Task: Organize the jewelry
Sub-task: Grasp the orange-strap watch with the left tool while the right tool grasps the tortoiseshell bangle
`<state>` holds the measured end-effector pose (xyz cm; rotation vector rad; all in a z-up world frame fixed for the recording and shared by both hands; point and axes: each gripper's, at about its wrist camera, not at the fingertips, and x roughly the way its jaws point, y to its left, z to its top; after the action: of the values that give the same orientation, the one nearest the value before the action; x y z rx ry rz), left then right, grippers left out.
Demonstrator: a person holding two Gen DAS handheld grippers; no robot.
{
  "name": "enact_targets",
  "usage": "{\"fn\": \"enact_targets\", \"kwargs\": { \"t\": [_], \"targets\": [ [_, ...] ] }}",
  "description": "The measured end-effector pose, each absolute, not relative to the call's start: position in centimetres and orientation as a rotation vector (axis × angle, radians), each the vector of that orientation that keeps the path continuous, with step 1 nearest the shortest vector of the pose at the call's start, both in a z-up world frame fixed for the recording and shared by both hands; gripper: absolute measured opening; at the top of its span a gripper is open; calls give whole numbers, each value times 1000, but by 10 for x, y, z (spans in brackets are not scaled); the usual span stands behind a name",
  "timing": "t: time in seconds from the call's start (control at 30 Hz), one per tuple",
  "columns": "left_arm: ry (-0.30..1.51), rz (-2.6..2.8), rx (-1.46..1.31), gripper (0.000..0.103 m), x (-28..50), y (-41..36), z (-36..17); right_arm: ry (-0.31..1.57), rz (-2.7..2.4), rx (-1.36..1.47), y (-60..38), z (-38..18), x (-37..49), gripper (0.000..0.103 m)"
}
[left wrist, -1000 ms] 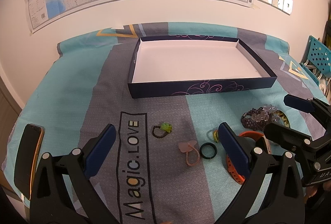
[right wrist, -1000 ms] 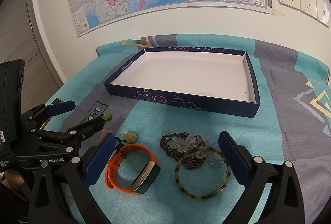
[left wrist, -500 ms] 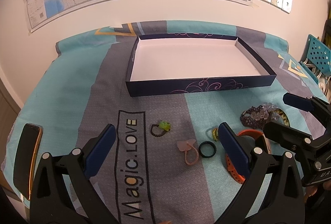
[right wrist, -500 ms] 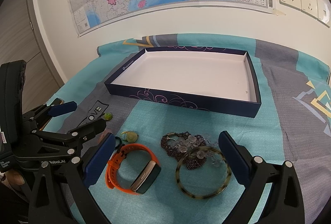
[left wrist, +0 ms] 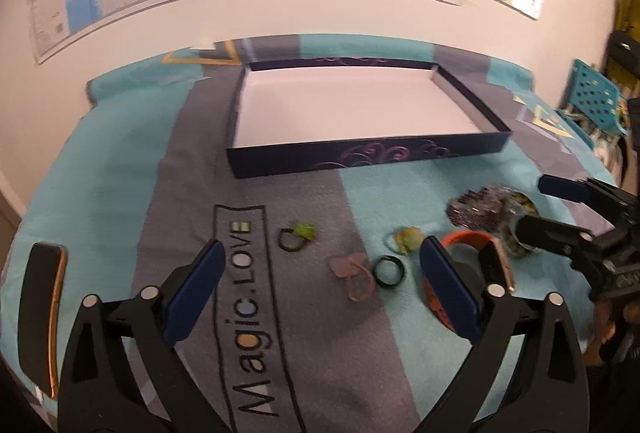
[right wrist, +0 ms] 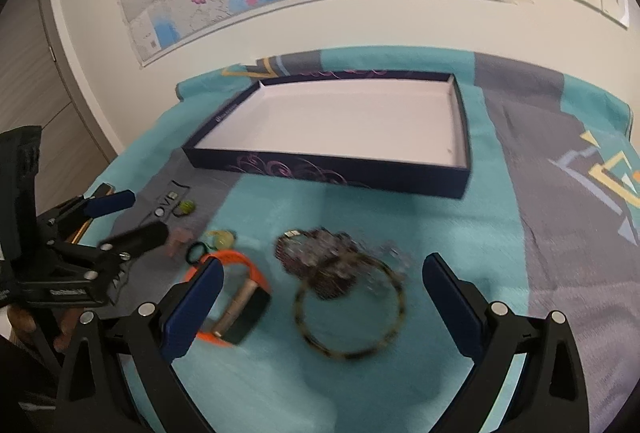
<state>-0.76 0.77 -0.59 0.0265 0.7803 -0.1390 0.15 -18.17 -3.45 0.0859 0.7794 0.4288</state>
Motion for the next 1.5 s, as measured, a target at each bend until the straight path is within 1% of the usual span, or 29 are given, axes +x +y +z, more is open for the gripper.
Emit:
{"fn": "enact_targets", "kwargs": {
  "t": [0.07,0.1,0.13,0.23,0.27,0.3,0.33,0.37,0.4,0.43,0.47,0.5,0.53,0.63,0.7,0.73,0.77,0.8,0.87,0.9,0.97,1.03,1.23,1.33,1.43,1.5],
  "targets": [
    [789,-191,41,86,-11,3,-7,794,423,91,-189,-38,1,96],
    [793,-217,48,84,-13,0,-7,801,420,94,-192,-39,1,94],
    [799,-245,53,79,-14,-3,-8,806,418,93,-195,-40,0,92],
    [823,-338,77,68,-20,-15,-11,821,407,82,-201,-43,1,84],
    [832,-374,82,65,-23,-18,-12,824,408,86,-202,-43,1,80],
    [835,-390,84,63,-25,-21,-13,831,414,93,-204,-44,2,74],
    [842,-420,86,59,-27,-24,-13,837,416,97,-205,-45,3,70],
    [848,-436,86,57,-27,-25,-14,840,417,96,-205,-46,4,67],
    [858,-458,82,54,-27,-27,-15,842,418,95,-205,-46,5,66],
    [872,-473,76,48,-26,-28,-16,845,417,93,-205,-47,6,64],
    [883,-480,72,41,-25,-29,-18,849,417,92,-205,-47,7,59],
    [898,-488,65,38,-23,-30,-21,851,420,96,-206,-48,7,54],
    [916,-498,52,32,-21,-30,-24,856,424,104,-207,-48,8,52],
    [953,-514,18,31,-13,-30,-30,863,422,98,-209,-49,9,45],
    [972,-520,-4,31,-9,-28,-32,876,426,99,-210,-51,10,35],
    [980,-521,-12,28,-8,-27,-33,877,421,96,-211,-52,10,33],
    [984,-525,-13,25,-7,-27,-33,876,417,91,-212,-52,10,27],
    [988,-530,-11,23,-6,-29,-34,879,416,94,-213,-52,10,20],
    [994,-531,1,20,-4,-32,-35,886,420,110,-216,-53,11,12],
    [995,-530,10,17,-3,-32,-34,887,416,113,-218,-53,11,7],
    [993,-522,32,12,-1,-34,-34,882,411,120,-221,-53,10,7],
    [995,-517,40,11,2,-36,-34,875,410,134,-224,-51,10,6],
    [985,-500,77,10,3,-41,-32,845,434,172,-230,-41,8,6],
    [989,-507,79,11,2,-38,-32,835,450,190,-231,-37,7,6],
    [991,-511,99,18,1,-39,-32,829,462,196,-229,-35,7,6],
    [992,-513,106,18,1,-39,-34,822,469,198,-228,-33,8,6]
  ]
}}
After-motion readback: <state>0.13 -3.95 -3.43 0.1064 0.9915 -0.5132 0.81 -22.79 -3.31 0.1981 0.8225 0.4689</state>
